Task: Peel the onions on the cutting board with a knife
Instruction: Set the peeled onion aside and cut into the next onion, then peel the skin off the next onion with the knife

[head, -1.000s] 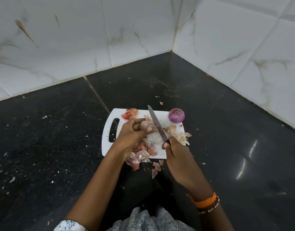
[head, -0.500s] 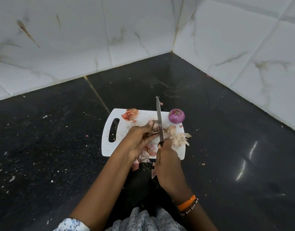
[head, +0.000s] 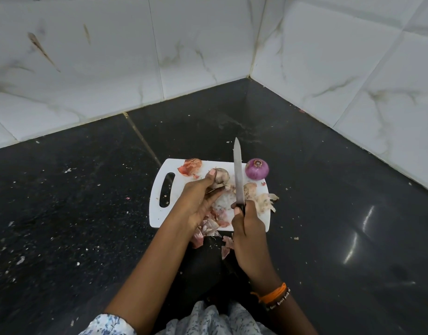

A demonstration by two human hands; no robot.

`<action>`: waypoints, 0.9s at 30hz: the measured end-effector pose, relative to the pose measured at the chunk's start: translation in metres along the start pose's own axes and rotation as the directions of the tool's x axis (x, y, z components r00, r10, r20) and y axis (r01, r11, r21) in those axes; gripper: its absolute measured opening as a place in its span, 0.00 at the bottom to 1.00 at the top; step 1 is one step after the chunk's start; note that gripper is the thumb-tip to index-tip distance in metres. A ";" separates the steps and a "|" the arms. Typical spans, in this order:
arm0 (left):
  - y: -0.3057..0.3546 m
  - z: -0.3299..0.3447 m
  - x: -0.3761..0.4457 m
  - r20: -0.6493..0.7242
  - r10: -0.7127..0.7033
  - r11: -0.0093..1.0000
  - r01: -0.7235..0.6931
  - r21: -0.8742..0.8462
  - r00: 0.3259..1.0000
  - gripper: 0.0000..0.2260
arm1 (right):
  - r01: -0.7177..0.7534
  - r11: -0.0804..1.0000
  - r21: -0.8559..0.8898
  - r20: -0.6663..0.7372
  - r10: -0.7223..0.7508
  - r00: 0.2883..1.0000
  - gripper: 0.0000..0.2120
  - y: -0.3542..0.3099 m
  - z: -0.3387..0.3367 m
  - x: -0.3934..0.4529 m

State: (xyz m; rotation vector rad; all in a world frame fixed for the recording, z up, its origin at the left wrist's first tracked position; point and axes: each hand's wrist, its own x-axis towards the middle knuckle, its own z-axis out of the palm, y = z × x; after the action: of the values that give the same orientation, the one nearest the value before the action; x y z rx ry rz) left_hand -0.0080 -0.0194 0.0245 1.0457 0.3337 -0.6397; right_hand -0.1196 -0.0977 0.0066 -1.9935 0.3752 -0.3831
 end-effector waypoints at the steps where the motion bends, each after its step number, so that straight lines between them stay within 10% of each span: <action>1: 0.000 -0.001 0.000 -0.008 -0.003 1.000 0.003 -0.017 1.000 0.10 | -0.011 1.000 0.006 -0.017 0.012 1.000 0.05 0.001 -0.001 0.002; 15: -0.001 -0.012 -0.003 -0.025 -0.020 0.994 0.023 0.105 0.999 0.07 | -0.020 0.704 -0.710 -0.060 -0.032 0.998 0.16 0.031 0.001 0.037; 27: -0.004 -0.015 -0.002 0.015 0.004 0.999 -0.005 0.040 1.000 0.06 | 0.010 0.714 -0.700 -0.017 -0.031 0.999 0.18 0.038 0.005 0.048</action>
State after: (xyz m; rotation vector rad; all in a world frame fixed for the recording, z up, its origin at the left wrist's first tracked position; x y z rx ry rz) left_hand -0.0115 -0.0073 0.0156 1.0796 0.3063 -0.6519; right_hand -0.0772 -0.1298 -0.0247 -2.7489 0.5790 -0.3017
